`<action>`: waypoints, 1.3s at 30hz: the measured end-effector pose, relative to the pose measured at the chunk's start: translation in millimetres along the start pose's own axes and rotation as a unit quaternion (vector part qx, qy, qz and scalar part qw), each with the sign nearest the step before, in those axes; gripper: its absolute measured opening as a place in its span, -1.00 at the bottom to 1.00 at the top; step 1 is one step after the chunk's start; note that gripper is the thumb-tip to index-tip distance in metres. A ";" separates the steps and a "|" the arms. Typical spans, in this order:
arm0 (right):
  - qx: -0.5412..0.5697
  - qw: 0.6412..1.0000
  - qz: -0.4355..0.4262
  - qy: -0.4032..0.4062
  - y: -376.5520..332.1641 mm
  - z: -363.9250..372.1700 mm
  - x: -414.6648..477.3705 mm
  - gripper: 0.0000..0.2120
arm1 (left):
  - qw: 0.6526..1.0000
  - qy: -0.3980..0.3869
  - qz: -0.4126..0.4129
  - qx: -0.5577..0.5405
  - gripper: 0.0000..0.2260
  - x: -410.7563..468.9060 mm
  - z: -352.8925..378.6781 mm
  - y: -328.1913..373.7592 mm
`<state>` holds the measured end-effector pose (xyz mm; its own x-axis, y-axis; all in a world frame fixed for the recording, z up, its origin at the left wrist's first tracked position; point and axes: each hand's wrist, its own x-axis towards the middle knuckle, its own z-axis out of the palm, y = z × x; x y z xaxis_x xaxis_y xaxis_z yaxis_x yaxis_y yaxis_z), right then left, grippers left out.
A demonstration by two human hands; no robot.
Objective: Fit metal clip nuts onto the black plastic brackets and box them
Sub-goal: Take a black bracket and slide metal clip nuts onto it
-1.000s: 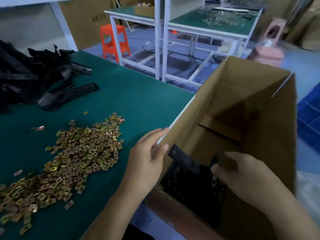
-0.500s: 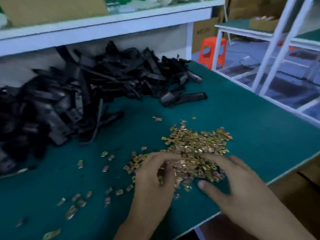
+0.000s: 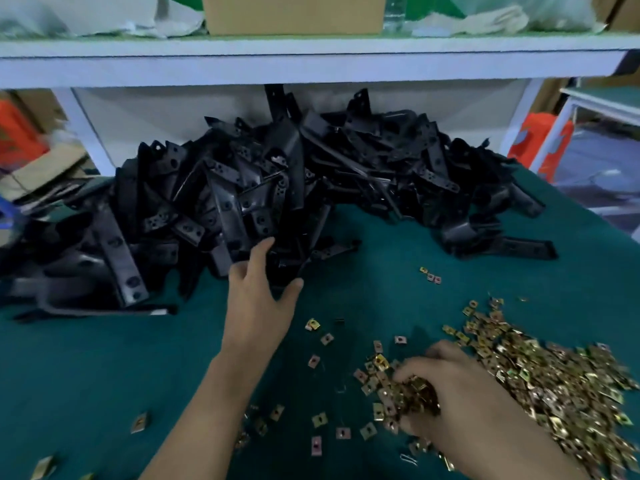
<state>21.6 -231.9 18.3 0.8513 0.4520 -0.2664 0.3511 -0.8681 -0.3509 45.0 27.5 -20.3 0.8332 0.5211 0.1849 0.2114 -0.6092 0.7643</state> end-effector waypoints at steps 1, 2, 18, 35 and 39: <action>0.002 1.000 -0.004 0.002 -1.2 -0.6 -0.4 -0.63 | 1.000 0.005 0.015 0.022 -0.49 4.2 4.3 1.8; 0.006 1.000 -0.008 0.008 -2.8 -0.9 -0.2 -0.72 | 0.999 0.017 0.026 0.032 -0.59 6.8 8.0 2.8; 0.044 0.991 0.014 0.129 -1.1 -3.8 9.5 -0.74 | 0.870 -0.140 -0.066 -0.469 -0.82 -17.8 -42.5 -1.4; 0.405 0.901 -0.049 0.146 -27.7 -41.8 68.2 -0.81 | 0.781 -0.131 -0.114 -0.600 -0.79 -16.4 -33.3 -8.2; 0.547 0.833 -0.067 0.045 -46.8 -28.9 91.7 -0.82 | 0.779 -0.189 -0.123 -0.585 -0.76 -13.2 -32.9 -6.7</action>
<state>94.6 -155.7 36.3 0.8763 0.4698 -0.1068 -0.0776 -0.0811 -0.9937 15.9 44.3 -7.5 0.9786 0.1889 -0.0815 -0.0387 0.5582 0.8288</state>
